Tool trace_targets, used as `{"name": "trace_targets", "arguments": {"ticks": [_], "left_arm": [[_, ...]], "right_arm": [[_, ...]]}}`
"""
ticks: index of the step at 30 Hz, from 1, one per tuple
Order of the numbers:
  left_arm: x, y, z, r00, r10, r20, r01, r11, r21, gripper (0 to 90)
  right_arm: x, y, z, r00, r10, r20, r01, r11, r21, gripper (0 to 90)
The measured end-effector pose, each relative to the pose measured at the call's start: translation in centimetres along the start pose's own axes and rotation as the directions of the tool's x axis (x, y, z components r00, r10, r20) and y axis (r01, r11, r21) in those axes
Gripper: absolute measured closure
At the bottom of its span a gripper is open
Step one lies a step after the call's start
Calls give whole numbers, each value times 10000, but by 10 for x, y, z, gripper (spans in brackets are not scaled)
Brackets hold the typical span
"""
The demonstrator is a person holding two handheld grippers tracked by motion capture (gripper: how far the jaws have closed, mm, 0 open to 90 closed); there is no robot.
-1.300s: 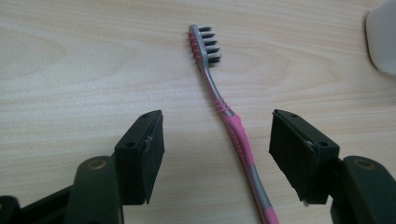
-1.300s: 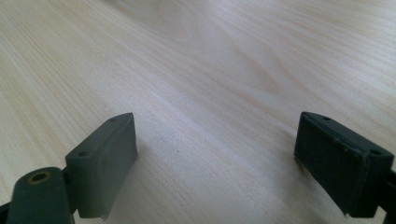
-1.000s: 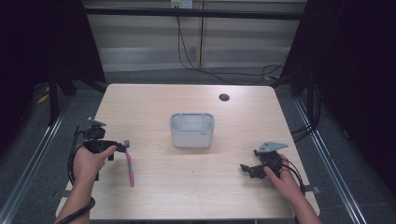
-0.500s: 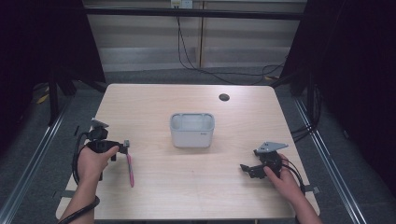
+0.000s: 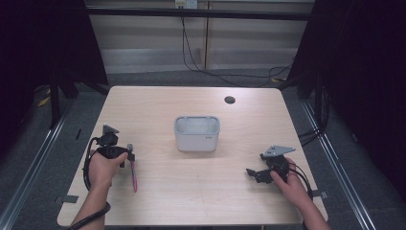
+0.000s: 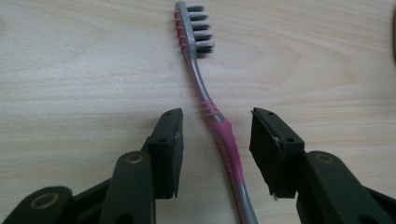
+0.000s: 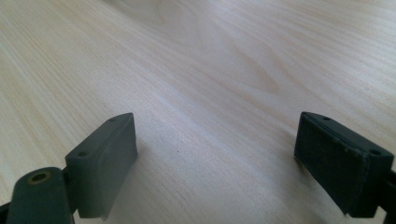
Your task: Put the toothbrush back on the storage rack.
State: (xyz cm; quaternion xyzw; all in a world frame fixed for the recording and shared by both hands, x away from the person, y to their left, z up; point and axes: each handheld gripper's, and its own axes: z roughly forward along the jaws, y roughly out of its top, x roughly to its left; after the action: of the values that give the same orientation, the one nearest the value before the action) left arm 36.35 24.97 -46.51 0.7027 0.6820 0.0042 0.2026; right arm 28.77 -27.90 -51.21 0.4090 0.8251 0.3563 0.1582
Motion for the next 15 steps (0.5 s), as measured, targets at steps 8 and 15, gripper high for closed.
{"name": "trace_targets", "arguments": {"ticks": [8, 15], "left_arm": [[-8, 0, 7, 9982, 158, -576, -146, 9997, 205, 637], [-14, 1, 9, 9954, 544, -793, -513, 9978, 412, 797]], "right_arm": [[0, 0, 0, 10000, -42, -17, 42, 10000, -26, 125], [-1, 0, 1, 10000, -44, -26, 44, 10000, -48, 125]]}}
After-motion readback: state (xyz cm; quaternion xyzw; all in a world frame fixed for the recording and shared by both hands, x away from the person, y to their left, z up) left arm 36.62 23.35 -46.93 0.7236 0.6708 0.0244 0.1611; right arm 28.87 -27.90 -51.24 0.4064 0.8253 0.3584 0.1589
